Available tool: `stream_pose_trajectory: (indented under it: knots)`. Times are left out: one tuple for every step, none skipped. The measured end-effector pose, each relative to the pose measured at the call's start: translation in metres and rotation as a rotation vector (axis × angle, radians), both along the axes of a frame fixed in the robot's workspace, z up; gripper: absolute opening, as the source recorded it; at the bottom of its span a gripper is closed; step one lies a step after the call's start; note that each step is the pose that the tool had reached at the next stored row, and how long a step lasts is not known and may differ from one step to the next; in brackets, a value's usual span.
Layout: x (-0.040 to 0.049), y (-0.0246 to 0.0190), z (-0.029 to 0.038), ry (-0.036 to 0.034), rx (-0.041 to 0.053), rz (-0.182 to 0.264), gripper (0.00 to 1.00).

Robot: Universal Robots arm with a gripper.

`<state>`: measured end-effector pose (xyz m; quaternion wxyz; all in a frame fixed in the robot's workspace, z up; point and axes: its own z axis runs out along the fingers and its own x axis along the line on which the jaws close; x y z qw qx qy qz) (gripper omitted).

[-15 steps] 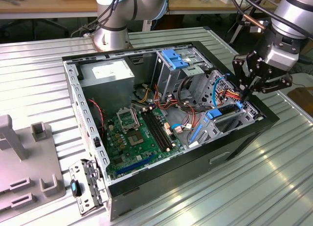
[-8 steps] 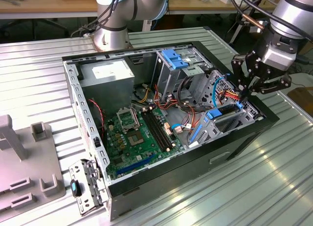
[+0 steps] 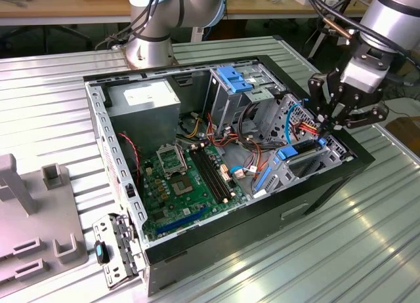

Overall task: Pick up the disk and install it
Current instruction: 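Insert the first disk wire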

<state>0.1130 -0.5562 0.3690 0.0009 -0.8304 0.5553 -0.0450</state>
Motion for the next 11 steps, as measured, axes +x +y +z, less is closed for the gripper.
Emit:
stream_pose_trajectory:
  knots:
    - [0.0000,0.0000,-0.0001,0.0000,0.0000,-0.031,0.17]
    - [0.0000,0.0000,-0.0001,0.0000,-0.0001,-0.046,0.17]
    - [0.0000,0.0000,-0.0003,0.0000,-0.0001,-0.064,0.17]
    - [0.0000,0.0000,-0.0004,0.0000,-0.0001,-0.092,0.17]
    - [0.0000,0.0000,-0.0004,0.0001,-0.0001,-0.110,0.17]
    - [0.0000,0.0000,-0.0005,0.0001,0.0000,-0.124,0.17]
    - [0.0000,0.0000,-0.0005,0.0000,-0.0001,-0.142,0.17]
    - [0.0000,0.0003,-0.0005,0.0001,-0.0002,-0.150,0.17]
    - [0.0000,0.0005,-0.0005,0.0001,-0.0002,-0.159,0.17]
    - [0.0000,0.0006,-0.0007,0.0001,-0.0001,-0.172,0.17]
    - [0.0000,0.0013,-0.0007,0.0000,-0.0001,-0.175,0.17]
